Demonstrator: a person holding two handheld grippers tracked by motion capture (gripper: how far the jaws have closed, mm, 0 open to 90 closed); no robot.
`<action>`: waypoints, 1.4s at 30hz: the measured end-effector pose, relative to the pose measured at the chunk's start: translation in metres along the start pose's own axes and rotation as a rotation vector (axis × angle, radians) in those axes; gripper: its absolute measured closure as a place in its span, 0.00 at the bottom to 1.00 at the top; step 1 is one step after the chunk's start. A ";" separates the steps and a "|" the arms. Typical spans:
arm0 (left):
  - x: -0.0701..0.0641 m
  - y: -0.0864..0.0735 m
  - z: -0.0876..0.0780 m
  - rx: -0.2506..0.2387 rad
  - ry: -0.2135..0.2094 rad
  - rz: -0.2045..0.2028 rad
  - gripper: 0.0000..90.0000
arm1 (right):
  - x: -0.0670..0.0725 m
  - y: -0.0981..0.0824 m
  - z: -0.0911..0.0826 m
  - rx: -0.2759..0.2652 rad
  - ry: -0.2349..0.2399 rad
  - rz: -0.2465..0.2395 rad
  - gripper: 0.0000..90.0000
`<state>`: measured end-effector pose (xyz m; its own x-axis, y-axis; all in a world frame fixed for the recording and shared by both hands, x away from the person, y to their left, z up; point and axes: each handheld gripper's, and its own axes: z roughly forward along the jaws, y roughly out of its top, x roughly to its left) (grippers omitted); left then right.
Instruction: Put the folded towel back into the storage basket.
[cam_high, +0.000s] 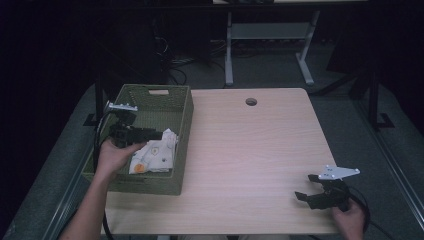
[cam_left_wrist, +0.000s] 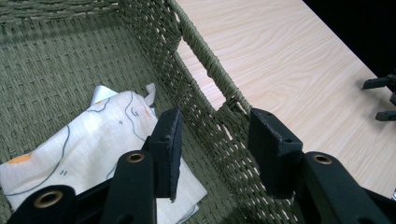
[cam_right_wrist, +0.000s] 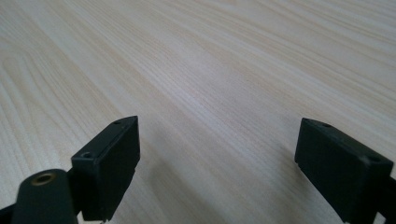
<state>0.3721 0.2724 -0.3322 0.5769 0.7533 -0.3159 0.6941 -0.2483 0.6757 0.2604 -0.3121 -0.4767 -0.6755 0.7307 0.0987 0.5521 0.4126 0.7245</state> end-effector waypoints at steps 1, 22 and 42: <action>0.000 0.000 0.000 0.000 0.000 0.000 0.62 | 0.000 0.000 0.000 -0.002 0.003 0.002 0.15; -0.043 0.008 0.003 -0.020 -0.052 0.076 0.61 | -0.003 0.003 0.001 -0.005 0.046 0.012 0.15; -0.091 0.008 0.028 -0.013 -0.132 0.153 0.59 | 0.003 0.002 -0.013 -0.029 -0.034 0.005 0.15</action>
<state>0.3375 0.1851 -0.3164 0.7274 0.6207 -0.2926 0.5886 -0.3452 0.7310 0.2535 -0.3157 -0.4660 -0.6558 0.7507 0.0797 0.5406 0.3933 0.7437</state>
